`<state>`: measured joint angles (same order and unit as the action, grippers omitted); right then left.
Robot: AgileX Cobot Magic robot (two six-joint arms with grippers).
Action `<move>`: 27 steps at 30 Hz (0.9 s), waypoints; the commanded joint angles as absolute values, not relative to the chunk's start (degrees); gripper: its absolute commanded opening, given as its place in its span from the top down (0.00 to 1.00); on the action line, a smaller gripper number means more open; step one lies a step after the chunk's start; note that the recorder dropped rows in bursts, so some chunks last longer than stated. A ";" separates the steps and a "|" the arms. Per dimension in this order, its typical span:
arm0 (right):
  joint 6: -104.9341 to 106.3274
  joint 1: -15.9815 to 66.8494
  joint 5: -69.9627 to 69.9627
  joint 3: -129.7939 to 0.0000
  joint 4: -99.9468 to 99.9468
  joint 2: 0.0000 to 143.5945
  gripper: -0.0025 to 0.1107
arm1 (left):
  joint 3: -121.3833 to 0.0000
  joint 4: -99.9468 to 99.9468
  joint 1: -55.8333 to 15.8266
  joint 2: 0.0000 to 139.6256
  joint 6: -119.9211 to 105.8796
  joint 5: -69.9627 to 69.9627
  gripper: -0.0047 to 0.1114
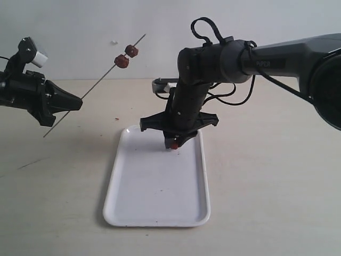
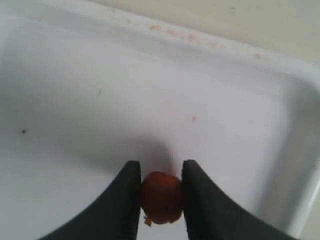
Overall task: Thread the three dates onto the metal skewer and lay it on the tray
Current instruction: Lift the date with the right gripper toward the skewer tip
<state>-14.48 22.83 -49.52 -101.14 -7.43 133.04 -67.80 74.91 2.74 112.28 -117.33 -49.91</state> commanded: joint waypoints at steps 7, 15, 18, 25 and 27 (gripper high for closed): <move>-18.11 22.67 -52.24 -101.05 -2.60 128.25 0.73 | -67.84 75.33 2.87 112.20 -114.95 -52.45 0.96; -31.41 22.57 -54.27 -101.05 4.97 126.50 0.73 | -67.51 70.64 2.87 112.20 -109.31 -54.36 0.96; -36.48 22.57 -54.27 -101.05 9.77 126.35 0.73 | -67.51 66.90 2.87 112.20 -104.00 -54.91 0.96; -44.20 22.33 -54.27 -101.05 18.03 125.42 0.73 | -67.51 59.87 1.64 112.20 -91.62 -56.15 0.96; -46.38 21.80 -54.07 -101.05 18.40 125.08 0.73 | -67.51 58.42 0.13 112.20 -89.86 -57.15 0.96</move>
<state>-43.19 22.59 -54.16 -101.14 16.56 126.46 -67.80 59.82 2.00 112.28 -93.16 -54.85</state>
